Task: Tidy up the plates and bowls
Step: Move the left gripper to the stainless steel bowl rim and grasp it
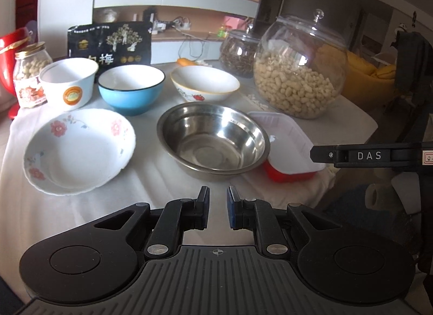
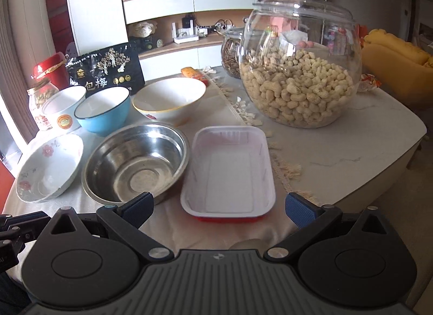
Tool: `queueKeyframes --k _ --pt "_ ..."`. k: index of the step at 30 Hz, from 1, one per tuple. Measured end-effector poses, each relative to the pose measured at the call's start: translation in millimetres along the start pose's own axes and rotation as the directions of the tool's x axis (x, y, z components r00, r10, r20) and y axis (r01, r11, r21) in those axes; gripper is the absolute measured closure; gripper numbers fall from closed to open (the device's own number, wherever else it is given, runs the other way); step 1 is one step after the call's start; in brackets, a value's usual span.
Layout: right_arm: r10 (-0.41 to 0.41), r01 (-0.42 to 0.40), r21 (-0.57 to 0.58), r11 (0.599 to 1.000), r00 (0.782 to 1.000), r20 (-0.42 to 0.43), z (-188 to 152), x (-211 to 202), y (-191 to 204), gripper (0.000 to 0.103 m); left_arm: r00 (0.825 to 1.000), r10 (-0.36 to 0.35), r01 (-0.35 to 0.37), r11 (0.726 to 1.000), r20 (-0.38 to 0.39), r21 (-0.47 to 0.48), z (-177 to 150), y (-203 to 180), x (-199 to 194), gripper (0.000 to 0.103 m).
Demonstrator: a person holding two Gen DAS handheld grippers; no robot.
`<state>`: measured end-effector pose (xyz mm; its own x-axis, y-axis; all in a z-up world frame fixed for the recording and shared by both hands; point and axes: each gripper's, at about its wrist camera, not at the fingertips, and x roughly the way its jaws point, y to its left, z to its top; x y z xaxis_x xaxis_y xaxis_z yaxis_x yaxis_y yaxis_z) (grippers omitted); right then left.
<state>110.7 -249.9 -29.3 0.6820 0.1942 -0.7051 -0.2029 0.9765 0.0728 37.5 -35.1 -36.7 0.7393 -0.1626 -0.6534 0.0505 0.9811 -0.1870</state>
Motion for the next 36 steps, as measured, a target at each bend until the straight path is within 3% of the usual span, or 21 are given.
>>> queueKeyframes --k 3,5,7,10,14,18,19,21,23,25,30,33,36 --pt "0.012 -0.011 0.02 1.0 0.999 -0.042 0 15 -30 0.0 0.995 -0.071 0.067 0.996 -0.065 -0.056 3 -14 30 0.087" --pt "0.0 0.003 0.053 0.999 0.999 -0.05 -1 26 -51 0.0 0.977 -0.195 0.179 0.971 -0.087 -0.16 9 -17 52 0.088" --pt "0.008 -0.006 0.044 0.999 0.999 -0.052 -2 35 -63 0.0 0.967 -0.241 0.217 0.949 -0.083 -0.229 15 -22 70 0.088" --pt "0.022 -0.019 0.046 0.999 0.998 -0.058 -2 48 -74 0.0 0.972 -0.22 0.192 0.948 -0.087 -0.254 23 -31 90 0.088" --pt "0.098 -0.088 0.124 0.988 0.992 -0.078 0 70 -93 0.0 0.973 -0.2 0.157 0.938 -0.115 -0.308 31 -35 112 0.088" --pt "0.18 -0.164 0.157 0.974 0.979 -0.093 6 92 -92 0.001 0.979 -0.141 0.093 0.951 -0.147 -0.295 34 -40 128 0.087" --pt "0.206 -0.186 0.181 0.966 0.974 -0.098 7 98 -93 0.003 0.98 -0.13 0.081 0.954 -0.154 -0.289 34 -40 131 0.085" --pt "0.264 -0.232 0.227 0.946 0.957 -0.118 11 108 -96 0.021 0.98 -0.131 0.088 0.96 -0.148 -0.265 37 -45 135 0.088" --pt "0.308 -0.269 0.265 0.926 0.943 -0.121 12 115 -100 0.028 0.981 -0.131 0.097 0.97 -0.144 -0.225 43 -54 141 0.088" --pt "0.327 -0.288 0.277 0.917 0.939 -0.107 13 116 -103 0.029 0.982 -0.137 0.111 0.975 -0.131 -0.19 49 -65 149 0.087" --pt "0.254 -0.215 0.329 0.919 0.964 -0.079 18 113 -126 0.028 0.972 -0.205 0.187 0.971 -0.118 -0.148 63 -85 174 0.083" --pt "0.211 -0.171 0.362 0.916 0.975 -0.073 19 113 -139 0.028 0.944 -0.298 0.27 0.944 -0.142 -0.189 66 -83 181 0.083" --pt "0.1 -0.081 0.311 0.947 0.994 -0.046 22 105 -134 0.026 0.912 -0.383 0.348 0.911 -0.144 -0.22 68 -72 170 0.083"
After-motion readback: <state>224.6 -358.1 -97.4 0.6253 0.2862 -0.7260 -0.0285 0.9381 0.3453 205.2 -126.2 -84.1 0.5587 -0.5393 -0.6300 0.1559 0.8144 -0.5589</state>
